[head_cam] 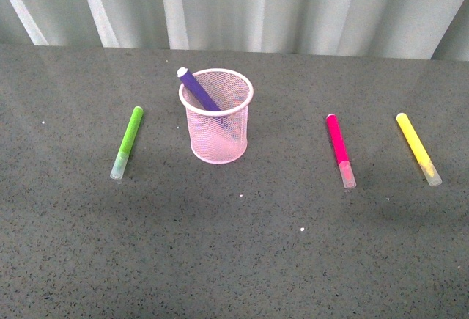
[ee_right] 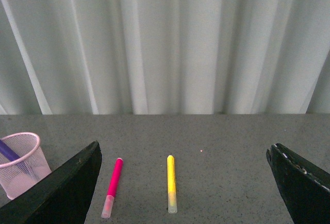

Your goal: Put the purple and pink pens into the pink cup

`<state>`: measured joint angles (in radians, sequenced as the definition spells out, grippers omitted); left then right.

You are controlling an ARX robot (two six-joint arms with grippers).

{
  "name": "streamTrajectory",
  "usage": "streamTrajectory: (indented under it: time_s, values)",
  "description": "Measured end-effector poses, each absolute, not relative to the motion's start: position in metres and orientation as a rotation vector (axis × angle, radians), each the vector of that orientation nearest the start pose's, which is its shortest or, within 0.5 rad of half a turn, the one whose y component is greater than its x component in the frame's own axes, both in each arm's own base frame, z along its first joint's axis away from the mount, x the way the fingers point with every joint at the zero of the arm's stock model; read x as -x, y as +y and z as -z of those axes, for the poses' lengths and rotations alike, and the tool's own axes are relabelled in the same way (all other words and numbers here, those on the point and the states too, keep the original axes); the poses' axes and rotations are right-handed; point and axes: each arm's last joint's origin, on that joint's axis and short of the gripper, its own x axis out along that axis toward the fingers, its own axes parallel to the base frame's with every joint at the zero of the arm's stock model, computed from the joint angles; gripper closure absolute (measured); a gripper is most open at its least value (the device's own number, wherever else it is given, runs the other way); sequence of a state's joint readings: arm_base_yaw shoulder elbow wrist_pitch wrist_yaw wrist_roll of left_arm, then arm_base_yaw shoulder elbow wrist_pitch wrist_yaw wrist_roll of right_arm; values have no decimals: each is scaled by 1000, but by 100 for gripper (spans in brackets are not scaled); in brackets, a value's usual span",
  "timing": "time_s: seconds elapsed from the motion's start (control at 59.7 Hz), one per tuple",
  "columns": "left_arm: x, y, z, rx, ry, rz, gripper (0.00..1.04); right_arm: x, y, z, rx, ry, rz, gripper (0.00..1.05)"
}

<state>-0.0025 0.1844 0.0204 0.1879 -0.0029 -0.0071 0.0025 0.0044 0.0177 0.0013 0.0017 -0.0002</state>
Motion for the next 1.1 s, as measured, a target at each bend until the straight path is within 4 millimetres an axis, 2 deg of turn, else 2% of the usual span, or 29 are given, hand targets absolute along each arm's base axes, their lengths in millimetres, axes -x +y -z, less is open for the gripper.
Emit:
streamTrajectory:
  time_s: [0.201,0.502,0.737,0.77,0.921,0.954,0.988,1.021,1.105]
  values:
    - [-97,0,-170,6,-12,3,101,-97,0,-169,0,-15,0,7]
    - [-97,0,-170,7,-17,2,101,-97,0,-169,0,-15,-1,7]
    - [-97,0,-170,7,-18,2,62,-97,0,-169,0,-15,0,7]
    - [-97,0,-170,7,-18,2,53,-97,0,-169,0,-15,0,7]
    - [-97,0,-170,7,-18,2,28,-97,0,-169,-1,-11,2,7]
    - [-97,0,-170,7,-18,2,21,-97,0,-168,-24,63,29,7]
    - [-97,0,-170,7,-17,2,14,-100,-1,-170,-72,265,94,7]
    - [-97,0,-170,6,-18,3,6,-108,-2,-172,-92,382,119,7]
    - [-97,0,-170,4,-19,2,8,-136,-4,-180,-137,479,133,7]
